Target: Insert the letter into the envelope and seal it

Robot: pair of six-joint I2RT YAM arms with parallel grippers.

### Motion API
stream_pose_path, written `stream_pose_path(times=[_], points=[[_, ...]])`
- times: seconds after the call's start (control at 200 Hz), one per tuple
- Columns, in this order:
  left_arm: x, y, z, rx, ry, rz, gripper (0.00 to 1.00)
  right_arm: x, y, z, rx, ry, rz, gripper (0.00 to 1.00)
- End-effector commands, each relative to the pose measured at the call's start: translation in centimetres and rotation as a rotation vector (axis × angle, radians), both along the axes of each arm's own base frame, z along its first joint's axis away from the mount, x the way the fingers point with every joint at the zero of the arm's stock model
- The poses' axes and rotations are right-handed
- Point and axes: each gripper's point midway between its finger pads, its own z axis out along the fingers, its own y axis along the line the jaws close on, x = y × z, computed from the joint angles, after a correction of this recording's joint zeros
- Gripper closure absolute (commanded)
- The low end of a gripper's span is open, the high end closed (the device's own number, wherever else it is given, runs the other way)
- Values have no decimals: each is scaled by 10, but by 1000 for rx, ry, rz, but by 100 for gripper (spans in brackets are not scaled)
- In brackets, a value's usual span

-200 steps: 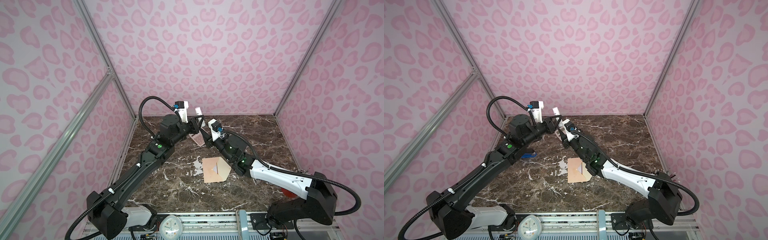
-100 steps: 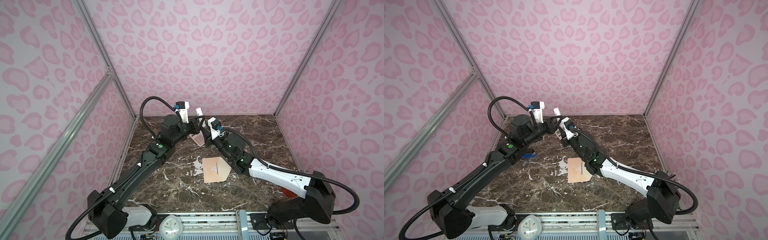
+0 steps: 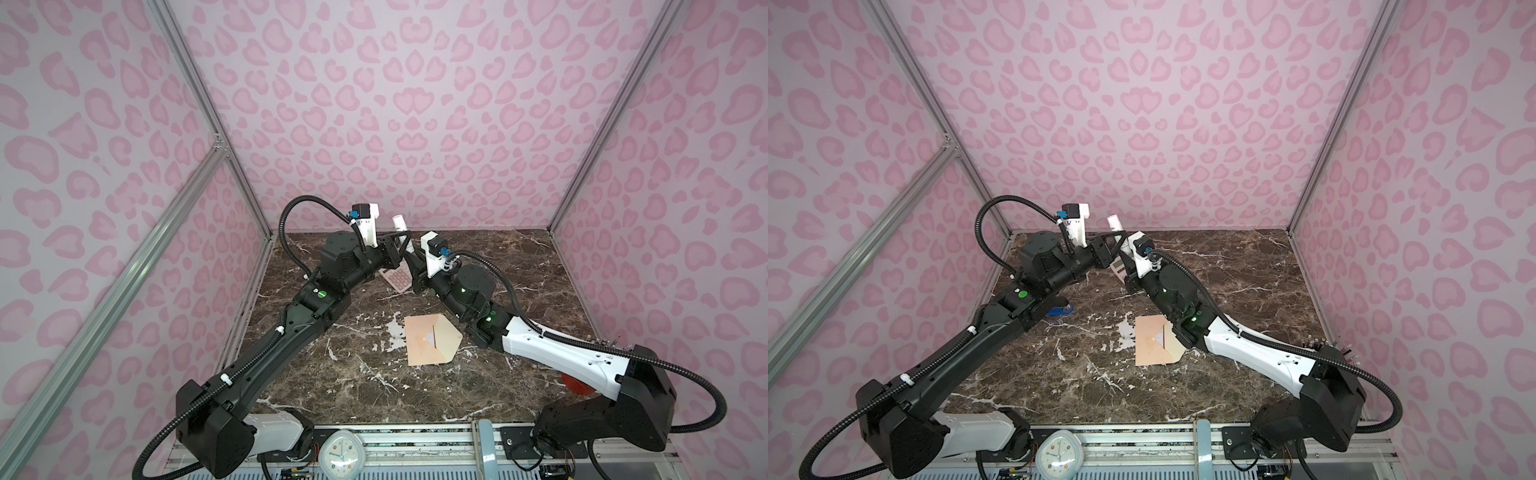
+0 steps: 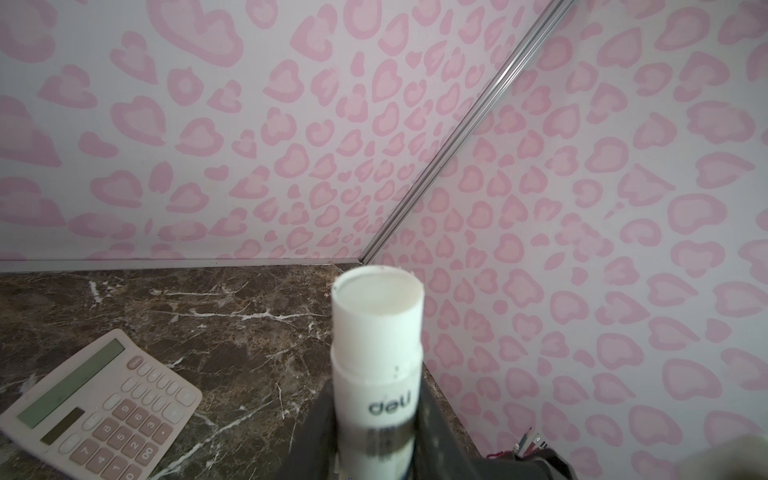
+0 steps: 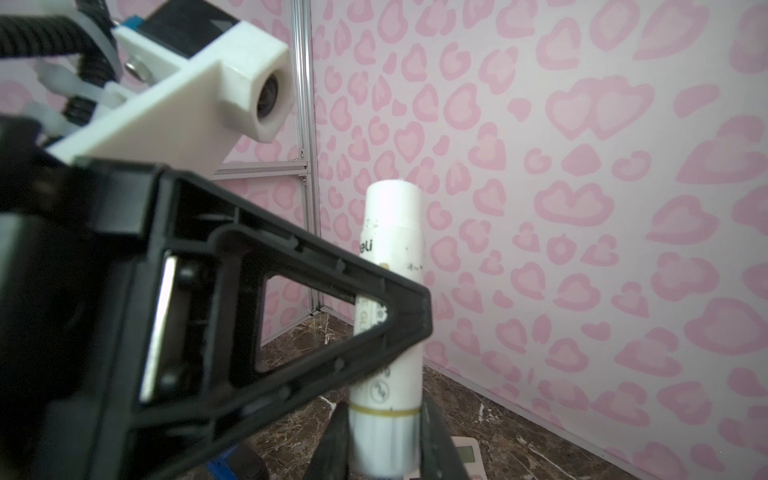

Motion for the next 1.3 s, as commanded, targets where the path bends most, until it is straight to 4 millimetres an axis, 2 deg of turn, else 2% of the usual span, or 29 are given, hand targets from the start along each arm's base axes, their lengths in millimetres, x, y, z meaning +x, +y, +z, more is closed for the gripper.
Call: stream_pose_path(times=[0.0, 0.135, 0.295, 0.515, 0.67, 0.765, 0.835, 0.945, 1.125, 1.19, 1.295], points=[[-10, -4, 20, -95, -57, -104, 96, -9, 2, 16, 116, 51, 102, 86], [-14, 0, 23, -152, -55, -184, 96, -15, -2, 25, 185, 112, 201, 88], [-26, -6, 22, -170, -40, -333, 96, -20, -8, 34, 282, 205, 336, 90], [-39, -9, 24, -207, -51, -433, 96, -15, -23, 38, 444, 345, 448, 91], [-44, -9, 28, -209, -67, -458, 96, -10, -29, 36, 543, 428, 514, 89], [-44, -10, 28, -205, -69, -462, 96, -8, -26, 32, 561, 476, 537, 83], [-44, -9, 28, -201, -69, -456, 96, -9, -24, 29, 543, 473, 549, 78], [-39, -7, 28, -189, -63, -416, 96, -7, -25, 19, 469, 435, 505, 65], [-21, 6, 26, -142, -46, -263, 96, -1, -36, -19, 222, 384, 322, 45], [-14, 13, 24, -119, -41, -193, 96, -4, -38, -27, 140, 332, 278, 42], [-8, 23, 23, -90, -36, -108, 96, -15, -34, -28, 3, 176, 204, 40]])
